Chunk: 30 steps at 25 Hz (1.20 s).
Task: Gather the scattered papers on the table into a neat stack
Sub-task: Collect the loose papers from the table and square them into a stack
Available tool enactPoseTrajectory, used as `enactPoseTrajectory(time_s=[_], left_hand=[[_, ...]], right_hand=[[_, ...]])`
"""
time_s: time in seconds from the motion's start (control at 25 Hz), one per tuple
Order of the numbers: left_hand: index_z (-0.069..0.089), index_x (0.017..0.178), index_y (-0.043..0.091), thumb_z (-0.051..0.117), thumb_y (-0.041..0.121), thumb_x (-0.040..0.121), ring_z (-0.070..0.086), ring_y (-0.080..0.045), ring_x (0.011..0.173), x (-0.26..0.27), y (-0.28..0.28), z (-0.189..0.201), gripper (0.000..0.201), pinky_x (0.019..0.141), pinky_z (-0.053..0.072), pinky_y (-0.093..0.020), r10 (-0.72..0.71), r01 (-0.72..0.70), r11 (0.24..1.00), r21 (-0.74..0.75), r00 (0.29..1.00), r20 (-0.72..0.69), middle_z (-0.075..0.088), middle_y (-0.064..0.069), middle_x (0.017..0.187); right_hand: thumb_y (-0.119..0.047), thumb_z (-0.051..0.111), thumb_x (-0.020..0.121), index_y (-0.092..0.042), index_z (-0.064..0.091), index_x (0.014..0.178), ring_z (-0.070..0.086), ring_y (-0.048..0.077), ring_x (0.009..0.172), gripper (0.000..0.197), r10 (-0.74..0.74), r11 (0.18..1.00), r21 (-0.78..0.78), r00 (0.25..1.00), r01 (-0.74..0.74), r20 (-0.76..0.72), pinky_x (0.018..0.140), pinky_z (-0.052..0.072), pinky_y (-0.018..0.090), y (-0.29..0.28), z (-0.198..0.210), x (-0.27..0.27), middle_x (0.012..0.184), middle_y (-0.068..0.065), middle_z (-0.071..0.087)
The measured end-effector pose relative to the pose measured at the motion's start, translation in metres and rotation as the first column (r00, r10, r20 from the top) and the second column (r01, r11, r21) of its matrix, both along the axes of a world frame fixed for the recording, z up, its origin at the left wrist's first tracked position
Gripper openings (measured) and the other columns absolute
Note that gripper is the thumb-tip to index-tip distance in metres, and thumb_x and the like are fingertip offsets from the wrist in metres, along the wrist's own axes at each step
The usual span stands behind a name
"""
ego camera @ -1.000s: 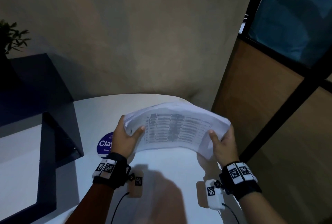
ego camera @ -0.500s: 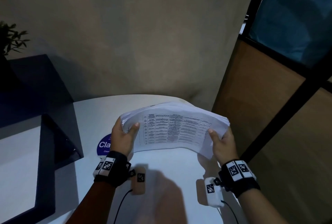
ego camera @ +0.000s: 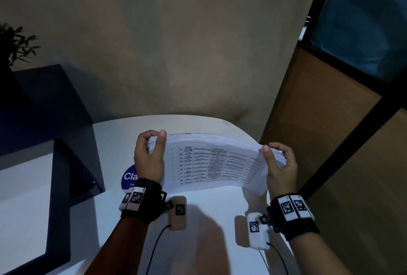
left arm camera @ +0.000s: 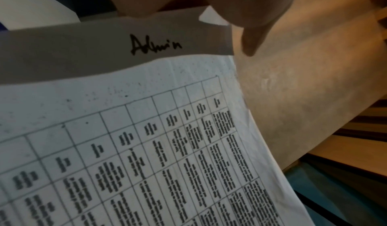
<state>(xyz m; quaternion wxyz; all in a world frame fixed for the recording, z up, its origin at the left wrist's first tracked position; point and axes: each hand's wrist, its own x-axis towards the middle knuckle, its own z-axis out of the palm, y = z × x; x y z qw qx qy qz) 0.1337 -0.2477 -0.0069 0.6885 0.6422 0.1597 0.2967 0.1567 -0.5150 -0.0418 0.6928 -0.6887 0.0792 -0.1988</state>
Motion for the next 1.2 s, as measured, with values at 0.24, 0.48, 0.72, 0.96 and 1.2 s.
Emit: enactPoseTrajectory(time_s=[0.24,0.48,0.72,0.96,1.2], left_hand=[[0.069,0.089,0.015,0.055,0.021,0.093,0.061,-0.011,0.066,0.014,0.005,-0.004,0.015,0.045,0.044,-0.011,0.082,-0.084,0.996,-0.018,0.990,-0.113,0.066,0.005,0.077],[0.068,0.098,0.016,0.053,0.026,0.097,0.060,-0.007,0.069,0.013,0.006,-0.004,0.018,0.045,0.043,-0.006,0.097,-0.094,0.995,0.036,0.989,-0.113,0.064,0.006,0.084],[0.068,0.095,0.020,0.055,0.030,0.095,0.060,-0.015,0.076,0.017,0.012,-0.013,0.016,0.057,0.045,-0.022,0.107,-0.102,0.994,0.046,0.987,-0.120,0.065,0.003,0.088],[0.064,0.093,0.013,0.043,0.028,0.100,0.059,-0.001,0.062,0.018,0.012,-0.015,0.027,0.047,0.043,-0.013,0.045,-0.044,0.999,0.017,0.997,-0.064,0.062,0.006,0.075],[0.051,0.122,0.004,0.052,0.055,0.090,0.064,-0.021,0.096,0.008,0.020,-0.036,0.060,0.075,0.055,-0.030,-0.212,0.216,0.975,-0.043,0.974,0.085,0.064,-0.010,0.104]], right_hand=[[-0.028,0.062,0.095,-0.025,0.061,0.081,0.057,0.011,0.081,0.014,-0.080,0.996,-0.044,0.995,0.077,-0.063,0.068,0.041,0.028,0.002,0.017,0.014,0.086,-0.005,0.064],[-0.026,0.065,0.093,-0.016,0.063,0.088,0.056,0.008,0.079,0.011,-0.102,0.991,-0.098,0.992,0.094,-0.077,0.065,0.041,0.026,-0.001,0.018,0.016,0.086,-0.005,0.064],[-0.028,0.067,0.092,-0.012,0.062,0.094,0.054,0.008,0.074,0.017,-0.106,0.992,-0.080,0.991,0.100,-0.078,0.058,0.039,0.025,0.001,0.016,0.011,0.083,-0.004,0.061],[-0.031,0.063,0.094,-0.017,0.060,0.094,0.054,0.005,0.083,0.015,-0.094,0.991,-0.095,0.995,0.092,-0.022,0.065,0.039,0.025,0.001,0.014,0.013,0.091,-0.007,0.062],[-0.058,0.062,0.078,-0.030,0.057,0.096,0.059,0.017,0.096,0.034,-0.060,0.995,-0.079,0.996,0.065,0.060,0.080,0.044,0.032,0.000,0.006,0.008,0.102,-0.002,0.066]])
